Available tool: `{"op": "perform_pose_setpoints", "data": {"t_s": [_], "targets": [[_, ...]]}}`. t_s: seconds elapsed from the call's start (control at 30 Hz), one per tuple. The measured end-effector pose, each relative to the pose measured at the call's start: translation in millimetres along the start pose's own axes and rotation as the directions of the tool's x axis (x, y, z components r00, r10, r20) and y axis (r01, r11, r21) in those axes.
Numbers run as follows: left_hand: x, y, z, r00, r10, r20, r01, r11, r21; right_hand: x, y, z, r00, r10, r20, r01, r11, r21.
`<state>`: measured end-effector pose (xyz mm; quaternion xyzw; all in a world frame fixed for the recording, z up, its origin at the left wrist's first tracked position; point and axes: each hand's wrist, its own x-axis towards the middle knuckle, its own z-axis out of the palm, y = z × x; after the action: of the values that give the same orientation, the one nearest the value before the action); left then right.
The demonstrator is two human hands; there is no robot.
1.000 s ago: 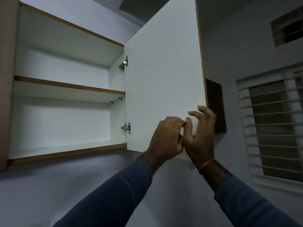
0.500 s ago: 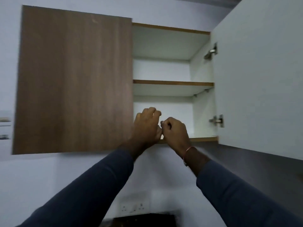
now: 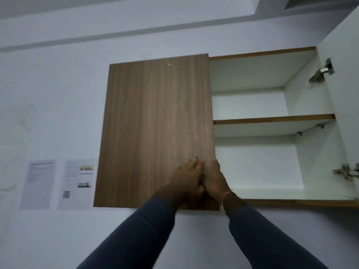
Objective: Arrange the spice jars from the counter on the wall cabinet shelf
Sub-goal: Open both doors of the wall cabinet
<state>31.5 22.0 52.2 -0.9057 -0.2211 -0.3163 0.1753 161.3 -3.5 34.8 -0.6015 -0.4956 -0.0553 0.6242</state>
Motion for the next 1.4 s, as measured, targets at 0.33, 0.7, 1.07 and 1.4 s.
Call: {"op": "perform_pose_setpoints", "data": {"t_s": [0.33, 0.7, 1.07, 1.4], "targets": [[-10.6, 33.2, -5.2, 0.995, -0.096, -0.009, 0.094, 0.984, -0.149, -17.0, 2.0, -18.6, 0.989, 0.036, -0.141, -0.011, 0.985, 0.174], [-70.3, 39.9, -120.4, 0.816, -0.391, -0.426, 0.253, 0.904, -0.346, -107.8, -103.4, 3.6, 0.905, -0.37, -0.211, 0.424, 0.746, 0.513], [-191.8, -20.4, -191.4, 0.697, -0.459, -0.55, 0.448, 0.879, -0.166, -181.2, -195.8, 126.3, 0.758, -0.639, -0.131, 0.573, 0.556, 0.602], [-290.3, -134.2, -185.8, 0.537, -0.596, -0.597, 0.665, 0.735, -0.134, -217.5, -233.1, 241.2, 0.752, -0.601, 0.271, 0.497, 0.787, 0.365]]}}
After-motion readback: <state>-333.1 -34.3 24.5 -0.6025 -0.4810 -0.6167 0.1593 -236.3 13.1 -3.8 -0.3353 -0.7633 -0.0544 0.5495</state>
